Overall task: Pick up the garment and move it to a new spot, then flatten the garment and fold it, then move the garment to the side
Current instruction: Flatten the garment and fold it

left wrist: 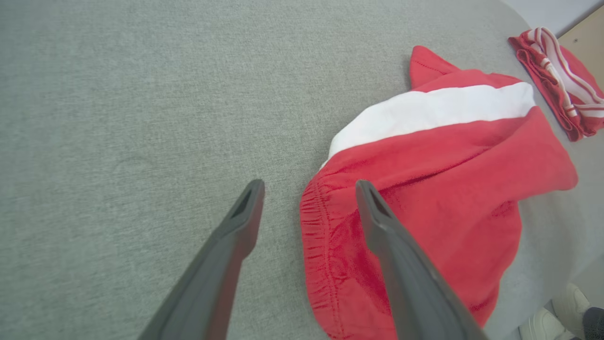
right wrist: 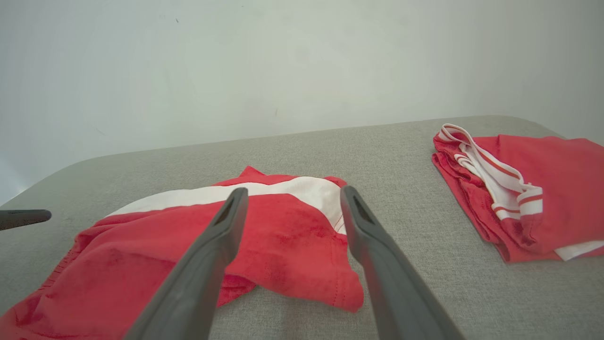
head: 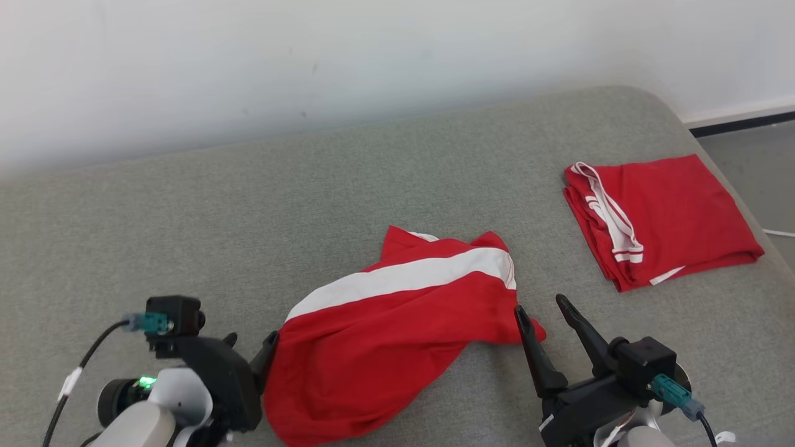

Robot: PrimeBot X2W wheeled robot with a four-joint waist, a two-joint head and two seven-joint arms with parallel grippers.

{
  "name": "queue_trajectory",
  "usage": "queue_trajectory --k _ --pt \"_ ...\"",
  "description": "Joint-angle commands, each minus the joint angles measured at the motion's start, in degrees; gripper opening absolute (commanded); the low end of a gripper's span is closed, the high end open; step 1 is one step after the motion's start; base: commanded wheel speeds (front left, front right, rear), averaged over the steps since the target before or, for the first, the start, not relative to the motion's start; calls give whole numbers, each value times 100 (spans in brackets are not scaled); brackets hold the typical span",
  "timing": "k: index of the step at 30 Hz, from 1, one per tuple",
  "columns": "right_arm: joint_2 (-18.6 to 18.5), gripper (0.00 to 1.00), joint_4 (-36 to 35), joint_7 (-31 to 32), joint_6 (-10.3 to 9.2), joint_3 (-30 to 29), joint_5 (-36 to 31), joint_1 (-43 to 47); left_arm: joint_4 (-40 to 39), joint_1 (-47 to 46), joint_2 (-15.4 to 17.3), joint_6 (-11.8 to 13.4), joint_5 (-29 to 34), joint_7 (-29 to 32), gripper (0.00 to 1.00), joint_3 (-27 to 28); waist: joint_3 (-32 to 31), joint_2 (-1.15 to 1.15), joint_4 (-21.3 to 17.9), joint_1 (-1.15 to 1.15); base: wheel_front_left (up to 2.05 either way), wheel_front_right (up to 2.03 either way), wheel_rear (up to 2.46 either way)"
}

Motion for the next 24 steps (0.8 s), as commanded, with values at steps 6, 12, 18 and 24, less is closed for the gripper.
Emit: queue_trajectory --k 6,12,18,24 --pt "-60 100 -25 1 -16 52 35 -187 754 -641 -353 72 -144 254 100 55 259 0 -299 0 0 0 0" --pt "-74 100 -41 1 -16 4 66 -234 1326 -1010 -444 56 -62 646 100 -183 432 0 -556 0 0 0 0" --pt "2 100 -61 0 -16 -69 37 -247 1639 -1088 -447 -14 28 943 11 -414 521 0 -668 0 0 0 0" --pt "41 100 -52 0 -16 -80 7 -270 1680 -1339 -389 102 396 309 0 -374 499 0 -662 0 0 0 0"
